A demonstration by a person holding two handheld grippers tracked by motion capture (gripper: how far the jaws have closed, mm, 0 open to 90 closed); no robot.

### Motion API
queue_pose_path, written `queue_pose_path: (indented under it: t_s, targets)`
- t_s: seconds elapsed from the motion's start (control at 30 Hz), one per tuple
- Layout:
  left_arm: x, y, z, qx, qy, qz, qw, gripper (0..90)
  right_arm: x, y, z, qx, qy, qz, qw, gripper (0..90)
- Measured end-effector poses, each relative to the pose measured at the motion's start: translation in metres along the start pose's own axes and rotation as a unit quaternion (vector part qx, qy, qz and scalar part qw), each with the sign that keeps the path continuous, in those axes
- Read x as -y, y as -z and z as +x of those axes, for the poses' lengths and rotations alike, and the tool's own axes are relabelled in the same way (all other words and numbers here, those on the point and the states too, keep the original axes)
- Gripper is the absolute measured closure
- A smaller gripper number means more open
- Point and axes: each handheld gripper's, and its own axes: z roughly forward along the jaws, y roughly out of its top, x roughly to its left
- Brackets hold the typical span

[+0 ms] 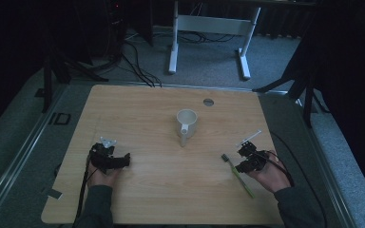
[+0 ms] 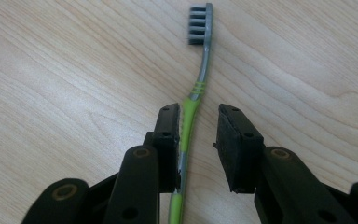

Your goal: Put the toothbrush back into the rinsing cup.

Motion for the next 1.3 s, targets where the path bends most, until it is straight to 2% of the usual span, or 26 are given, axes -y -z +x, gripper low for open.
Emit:
queue_pose_path:
  t_s: [0.57, 1.3]
  targets:
    - [0.000, 0.000, 0.000, 0.000, 0.000, 0.000, 1.0000, 3.9, -0.007, -0.012, 0.001, -0.010, 0.011, 0.035, 0.9993, 73.3]
    - [0.000, 0.000, 0.000, 0.000, 0.000, 0.000, 1.0000, 3.9, -0.012, -0.026, 0.000, -0.012, 0.023, 0.071, 0.9971, 74.4]
